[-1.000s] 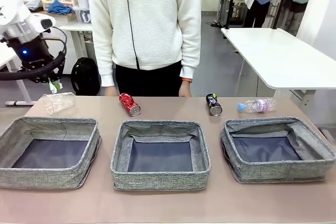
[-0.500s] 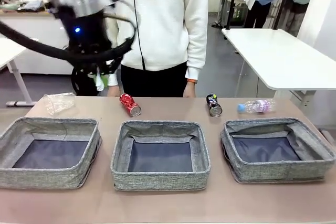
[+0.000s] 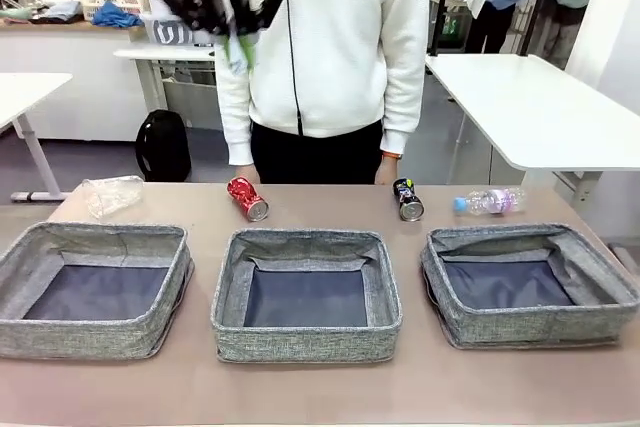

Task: Sort the waste into the appropriate baskets.
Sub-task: Pick up the waste item pointed out by the person.

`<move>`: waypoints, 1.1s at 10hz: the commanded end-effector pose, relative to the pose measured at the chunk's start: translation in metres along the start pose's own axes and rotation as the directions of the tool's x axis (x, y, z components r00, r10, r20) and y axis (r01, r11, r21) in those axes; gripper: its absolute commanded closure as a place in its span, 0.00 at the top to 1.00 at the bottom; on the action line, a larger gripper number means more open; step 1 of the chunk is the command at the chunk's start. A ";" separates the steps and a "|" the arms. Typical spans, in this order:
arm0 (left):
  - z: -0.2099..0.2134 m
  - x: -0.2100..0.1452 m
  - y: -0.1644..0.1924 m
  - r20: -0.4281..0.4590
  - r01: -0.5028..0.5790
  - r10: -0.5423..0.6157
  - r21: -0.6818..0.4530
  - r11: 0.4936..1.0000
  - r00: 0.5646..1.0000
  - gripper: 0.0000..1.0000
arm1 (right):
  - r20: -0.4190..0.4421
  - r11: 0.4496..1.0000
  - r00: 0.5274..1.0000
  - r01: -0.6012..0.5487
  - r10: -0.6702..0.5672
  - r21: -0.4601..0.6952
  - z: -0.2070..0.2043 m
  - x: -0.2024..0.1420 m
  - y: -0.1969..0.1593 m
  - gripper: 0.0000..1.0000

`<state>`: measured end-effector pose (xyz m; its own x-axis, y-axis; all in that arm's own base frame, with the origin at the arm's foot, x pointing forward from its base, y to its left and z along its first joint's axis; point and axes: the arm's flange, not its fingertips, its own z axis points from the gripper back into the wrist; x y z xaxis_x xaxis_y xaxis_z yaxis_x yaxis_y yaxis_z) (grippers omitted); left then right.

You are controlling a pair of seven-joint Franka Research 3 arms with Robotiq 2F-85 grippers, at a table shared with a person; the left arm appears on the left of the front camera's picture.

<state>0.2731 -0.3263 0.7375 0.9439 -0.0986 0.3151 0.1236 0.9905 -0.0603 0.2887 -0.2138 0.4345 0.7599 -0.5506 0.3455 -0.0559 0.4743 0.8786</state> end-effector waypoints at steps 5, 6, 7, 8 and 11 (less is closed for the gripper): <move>0.030 -0.005 -0.016 0.000 -0.012 0.012 -0.206 0.979 1.000 0.11 | 0.017 0.999 0.999 -0.028 0.027 0.021 -0.002 0.002 -0.001 1.00; 0.030 -0.008 -0.016 -0.037 0.018 -0.026 -0.201 0.979 0.999 0.11 | 0.017 0.999 0.999 -0.028 0.027 0.021 -0.002 0.002 -0.001 1.00; 0.027 -0.008 -0.017 -0.044 0.021 -0.031 -0.213 0.977 0.999 0.11 | 0.017 0.999 0.999 -0.028 0.027 0.021 -0.002 0.002 -0.001 1.00; 0.027 -0.008 -0.017 -0.059 0.028 -0.043 -0.239 0.971 0.997 0.11 | 0.017 0.999 0.999 -0.028 0.027 0.021 -0.002 0.002 -0.001 1.00; 0.028 -0.005 -0.024 -0.046 0.001 -0.012 -0.226 0.974 0.999 0.11 | 0.017 0.999 0.999 -0.028 0.027 0.021 -0.002 0.002 -0.001 1.00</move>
<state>0.2631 -0.3452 0.7634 0.9587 -0.1002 0.2662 0.1781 0.9411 -0.2873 0.2886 -0.2139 0.4345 0.7599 -0.5500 0.3466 -0.0571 0.4747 0.8783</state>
